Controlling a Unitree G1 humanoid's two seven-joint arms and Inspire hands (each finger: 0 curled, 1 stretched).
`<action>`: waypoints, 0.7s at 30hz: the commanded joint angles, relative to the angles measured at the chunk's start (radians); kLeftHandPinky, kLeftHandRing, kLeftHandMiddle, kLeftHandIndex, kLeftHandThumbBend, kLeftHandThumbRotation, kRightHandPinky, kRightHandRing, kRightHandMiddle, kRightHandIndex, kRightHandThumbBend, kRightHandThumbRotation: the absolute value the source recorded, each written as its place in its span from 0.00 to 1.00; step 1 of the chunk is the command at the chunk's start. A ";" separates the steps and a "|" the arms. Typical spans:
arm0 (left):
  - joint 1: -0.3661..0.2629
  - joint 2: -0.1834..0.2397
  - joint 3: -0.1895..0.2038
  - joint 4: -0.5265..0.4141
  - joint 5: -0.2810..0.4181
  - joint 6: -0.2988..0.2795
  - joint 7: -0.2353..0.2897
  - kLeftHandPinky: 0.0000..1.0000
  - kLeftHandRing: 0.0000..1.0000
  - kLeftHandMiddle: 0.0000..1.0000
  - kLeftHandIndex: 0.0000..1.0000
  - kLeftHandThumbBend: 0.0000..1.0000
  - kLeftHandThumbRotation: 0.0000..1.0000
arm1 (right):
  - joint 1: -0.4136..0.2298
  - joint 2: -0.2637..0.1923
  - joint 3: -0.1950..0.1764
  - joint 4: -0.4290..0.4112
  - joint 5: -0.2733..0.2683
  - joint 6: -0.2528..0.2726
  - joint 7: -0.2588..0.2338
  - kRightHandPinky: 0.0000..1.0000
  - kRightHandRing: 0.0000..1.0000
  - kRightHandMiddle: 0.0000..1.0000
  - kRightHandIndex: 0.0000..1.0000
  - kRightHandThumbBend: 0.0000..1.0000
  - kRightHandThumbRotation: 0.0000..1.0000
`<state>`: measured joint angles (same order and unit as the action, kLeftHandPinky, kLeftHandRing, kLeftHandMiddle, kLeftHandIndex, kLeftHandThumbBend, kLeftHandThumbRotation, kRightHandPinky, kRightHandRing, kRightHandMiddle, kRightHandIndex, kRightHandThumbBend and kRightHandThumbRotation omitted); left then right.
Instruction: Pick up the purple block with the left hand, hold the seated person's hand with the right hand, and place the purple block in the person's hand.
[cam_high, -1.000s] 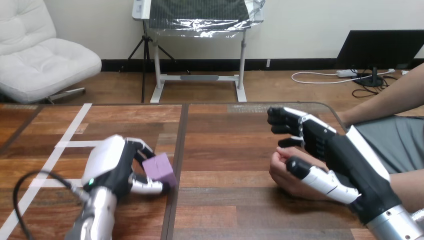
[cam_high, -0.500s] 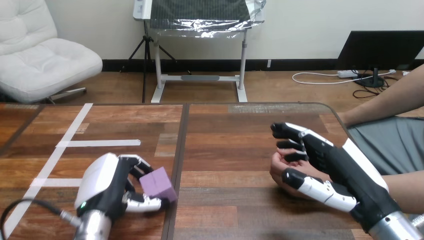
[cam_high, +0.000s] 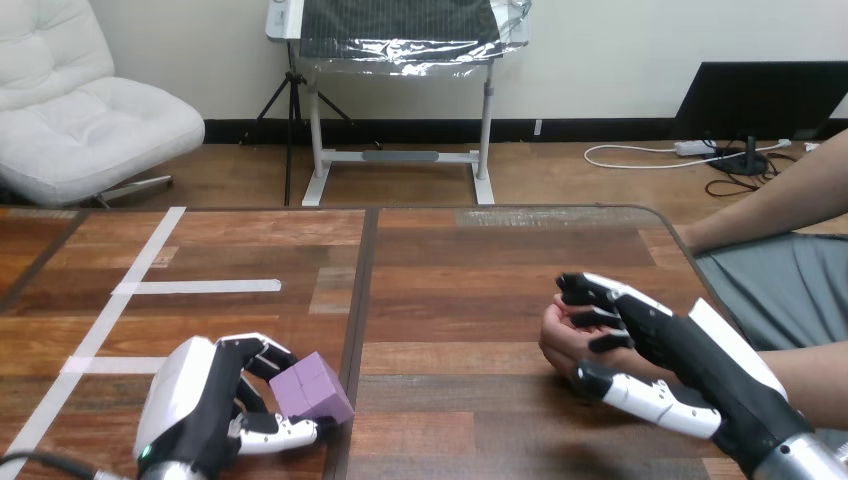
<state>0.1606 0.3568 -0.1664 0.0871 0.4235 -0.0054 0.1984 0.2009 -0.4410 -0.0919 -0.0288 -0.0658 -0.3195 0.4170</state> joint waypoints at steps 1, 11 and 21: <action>-0.006 -0.047 0.157 -0.442 -0.085 -0.059 0.034 0.27 0.32 0.38 0.43 0.61 0.00 | -0.229 -0.094 -0.080 0.068 -0.060 -0.124 -0.085 0.75 0.84 0.88 0.89 0.92 0.77; 0.043 -0.065 0.156 -0.484 -0.093 -0.067 0.037 0.27 0.32 0.38 0.43 0.59 0.00 | -0.249 -0.123 -0.086 0.117 -0.051 -0.117 -0.090 0.73 0.84 0.88 0.89 0.94 0.76; 0.062 -0.087 0.153 -0.501 -0.097 -0.063 0.039 0.27 0.32 0.38 0.43 0.58 0.00 | -0.249 -0.139 -0.093 0.131 -0.033 -0.117 -0.107 0.73 0.84 0.88 0.89 0.96 0.77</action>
<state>0.3006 0.3063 -0.1035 -0.1540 0.3434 -0.0064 0.1987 0.1506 -0.5267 -0.0959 0.0937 -0.1020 -0.3444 0.3847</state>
